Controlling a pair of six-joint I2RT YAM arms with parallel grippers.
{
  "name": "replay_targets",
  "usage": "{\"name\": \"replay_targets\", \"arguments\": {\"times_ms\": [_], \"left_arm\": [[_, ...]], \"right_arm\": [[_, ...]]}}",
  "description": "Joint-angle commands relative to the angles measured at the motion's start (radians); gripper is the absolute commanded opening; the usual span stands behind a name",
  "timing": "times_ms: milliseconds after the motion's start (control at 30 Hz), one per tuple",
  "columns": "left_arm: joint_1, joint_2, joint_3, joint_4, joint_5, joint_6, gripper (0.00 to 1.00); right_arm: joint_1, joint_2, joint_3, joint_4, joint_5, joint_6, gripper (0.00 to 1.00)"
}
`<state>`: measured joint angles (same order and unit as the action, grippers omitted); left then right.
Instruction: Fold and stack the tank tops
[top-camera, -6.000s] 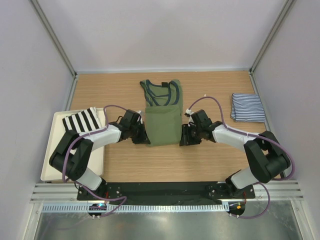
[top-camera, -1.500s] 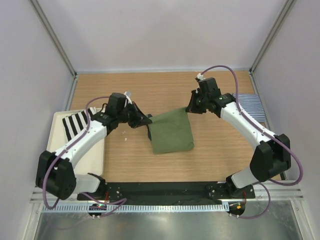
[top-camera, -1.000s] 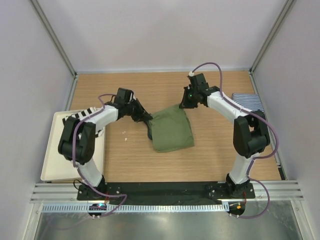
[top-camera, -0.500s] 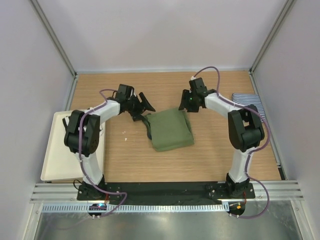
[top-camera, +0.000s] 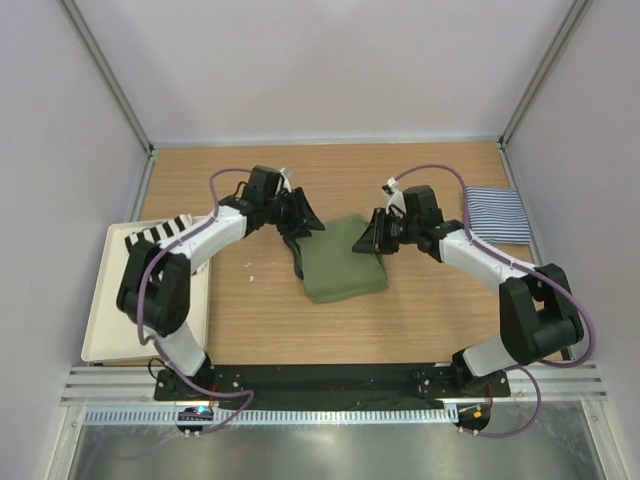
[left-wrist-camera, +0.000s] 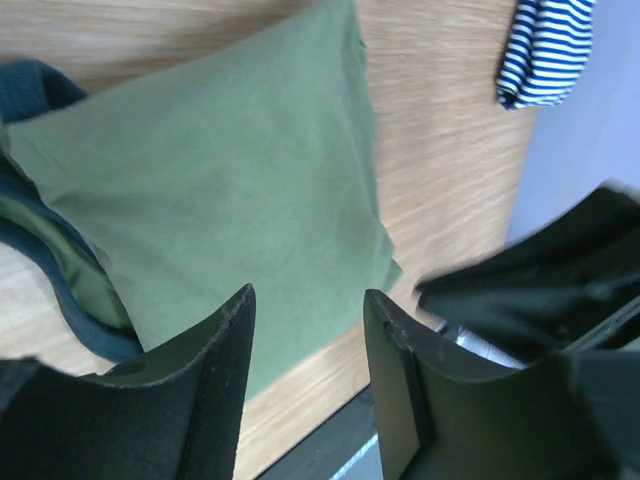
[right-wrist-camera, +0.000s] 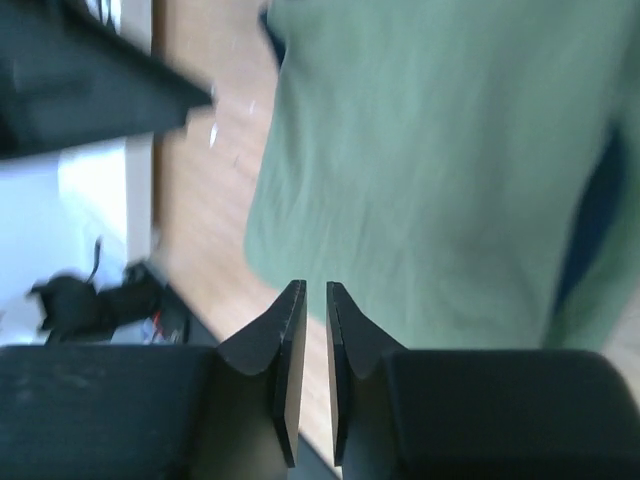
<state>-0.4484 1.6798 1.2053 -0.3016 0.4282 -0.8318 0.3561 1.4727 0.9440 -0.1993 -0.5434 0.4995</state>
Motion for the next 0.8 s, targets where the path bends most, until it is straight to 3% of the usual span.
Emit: {"name": "replay_targets", "arguments": {"times_ms": [0, 100, 267, 400, 567, 767], "left_arm": [[0.037, 0.13, 0.043, 0.065, 0.047, -0.009, 0.47], [0.059, 0.246, 0.121, 0.084, 0.101, -0.018, 0.42], [0.085, 0.351, 0.194, 0.09, 0.109, -0.02, 0.42], [0.099, 0.414, 0.23, 0.085, 0.129, -0.021, 0.41], [0.086, 0.323, 0.223, 0.039, 0.084, 0.019, 0.43], [0.031, 0.141, 0.156, -0.002, 0.043, 0.034, 0.56]], "right_arm": [[0.0, 0.0, -0.141, 0.296, -0.294, 0.152, 0.18], [0.0, 0.055, -0.203, 0.427, -0.368, 0.21, 0.13], [-0.017, 0.206, -0.287, 0.486, -0.357, 0.218, 0.02], [-0.063, 0.331, -0.364, 0.63, -0.386, 0.29, 0.01], [-0.072, 0.299, -0.349, 0.578, -0.383, 0.237, 0.02], [-0.072, 0.144, -0.188, 0.312, -0.288, 0.145, 0.09]]}}
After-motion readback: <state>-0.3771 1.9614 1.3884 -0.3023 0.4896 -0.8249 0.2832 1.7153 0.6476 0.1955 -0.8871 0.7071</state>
